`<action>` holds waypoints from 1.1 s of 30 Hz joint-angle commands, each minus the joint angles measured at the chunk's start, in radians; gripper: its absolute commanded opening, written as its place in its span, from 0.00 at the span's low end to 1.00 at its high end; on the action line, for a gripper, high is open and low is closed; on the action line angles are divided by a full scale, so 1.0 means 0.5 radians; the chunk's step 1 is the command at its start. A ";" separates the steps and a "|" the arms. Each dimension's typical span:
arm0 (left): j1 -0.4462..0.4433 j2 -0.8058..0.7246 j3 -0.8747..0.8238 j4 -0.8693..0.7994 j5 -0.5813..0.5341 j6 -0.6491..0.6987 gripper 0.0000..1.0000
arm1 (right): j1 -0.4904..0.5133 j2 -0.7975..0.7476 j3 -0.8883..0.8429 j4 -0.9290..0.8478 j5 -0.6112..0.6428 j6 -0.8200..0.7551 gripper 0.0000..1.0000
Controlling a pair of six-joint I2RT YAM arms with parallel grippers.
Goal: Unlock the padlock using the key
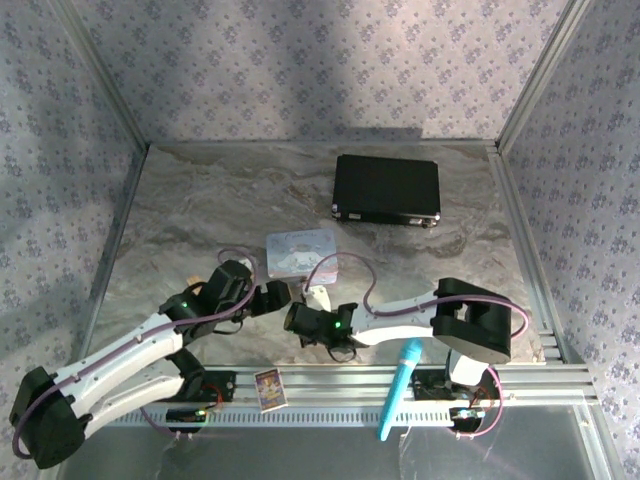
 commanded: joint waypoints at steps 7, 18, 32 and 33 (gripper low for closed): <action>-0.201 -0.122 -0.388 0.893 -0.043 -0.396 0.81 | -0.223 -0.292 -0.478 0.613 -0.380 -0.155 0.01; -0.407 -0.355 -0.640 1.228 -0.498 -0.610 0.65 | -0.350 -0.563 -0.663 1.102 -0.587 -0.121 0.01; -0.523 -0.086 -0.640 1.458 -0.541 -0.879 0.46 | -0.368 -0.611 -0.583 1.299 -0.617 -0.136 0.01; -0.526 -0.069 -0.631 1.453 -0.536 -0.876 0.43 | -0.369 -0.610 -0.582 1.301 -0.611 -0.133 0.01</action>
